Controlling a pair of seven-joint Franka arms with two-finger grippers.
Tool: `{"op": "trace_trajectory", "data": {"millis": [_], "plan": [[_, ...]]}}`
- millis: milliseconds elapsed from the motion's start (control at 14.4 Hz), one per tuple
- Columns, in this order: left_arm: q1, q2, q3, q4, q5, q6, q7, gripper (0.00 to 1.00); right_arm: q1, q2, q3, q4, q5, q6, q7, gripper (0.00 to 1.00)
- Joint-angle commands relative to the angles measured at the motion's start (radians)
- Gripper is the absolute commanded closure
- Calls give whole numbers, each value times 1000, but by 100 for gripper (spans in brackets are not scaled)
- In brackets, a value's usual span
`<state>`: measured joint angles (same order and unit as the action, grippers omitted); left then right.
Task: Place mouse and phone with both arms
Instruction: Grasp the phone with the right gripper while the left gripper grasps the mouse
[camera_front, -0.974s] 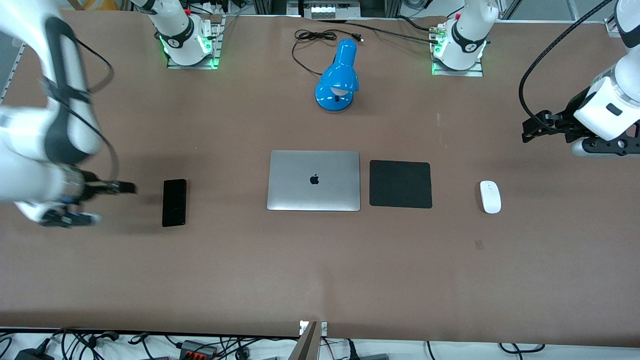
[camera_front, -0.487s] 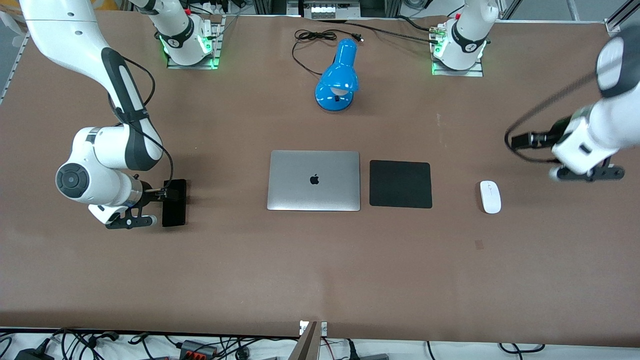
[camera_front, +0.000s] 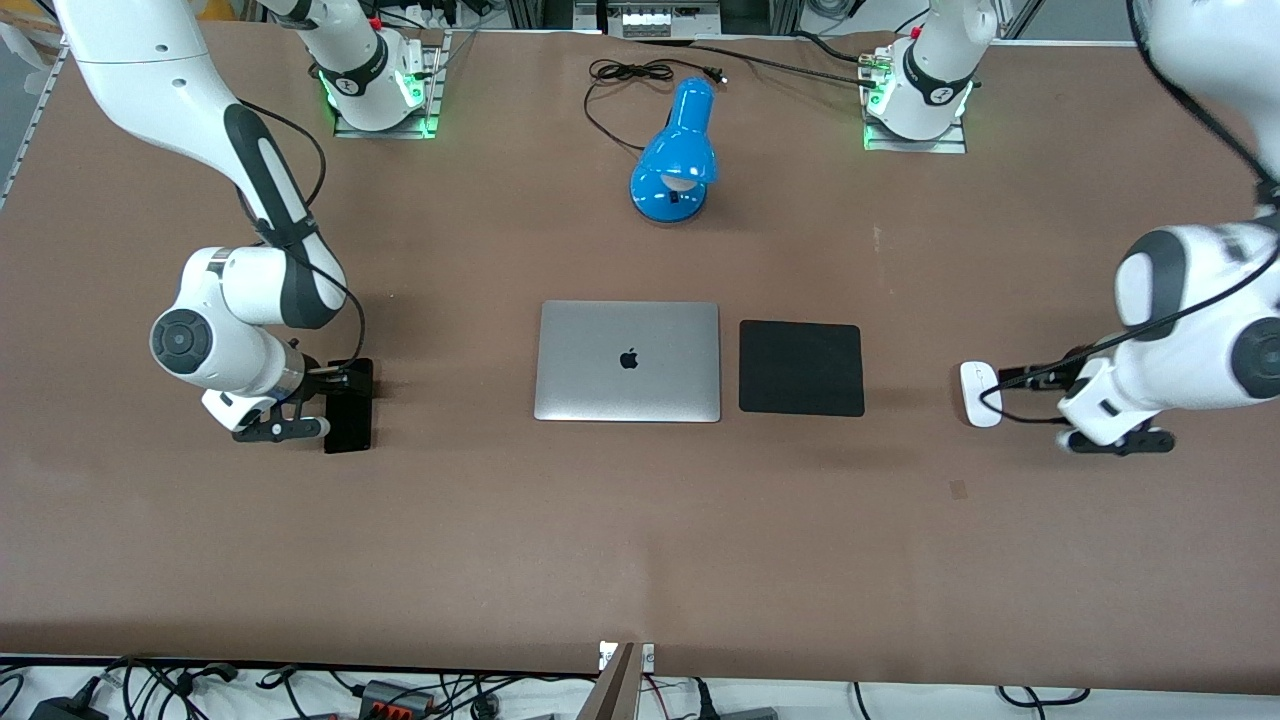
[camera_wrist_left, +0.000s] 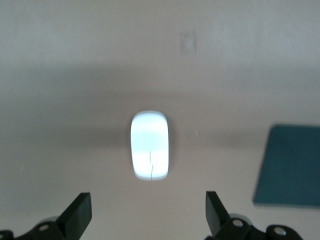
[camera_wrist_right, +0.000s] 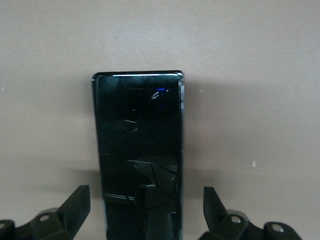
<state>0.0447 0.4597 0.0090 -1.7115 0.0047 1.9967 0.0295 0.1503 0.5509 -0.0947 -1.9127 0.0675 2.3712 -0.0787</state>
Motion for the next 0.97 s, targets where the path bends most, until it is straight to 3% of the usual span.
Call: {"op": "trace_trajectory", "data": {"millis": [0, 139, 348, 904], "plan": [[-3, -30, 2, -176, 23, 239, 59, 0, 29, -3, -5, -23, 5, 31, 17, 0], [9, -21, 0, -268, 24, 386, 70, 0, 28, 14, -5, -26, 3, 58, 16, 0], [14, 8, 0, -333, 23, 516, 98, 0, 22, 21, -8, -26, 2, 63, 2, 0], [23, 56, -1, -367, 23, 597, 118, 6, 17, 37, -8, -49, 2, 124, 0, 0]]}}
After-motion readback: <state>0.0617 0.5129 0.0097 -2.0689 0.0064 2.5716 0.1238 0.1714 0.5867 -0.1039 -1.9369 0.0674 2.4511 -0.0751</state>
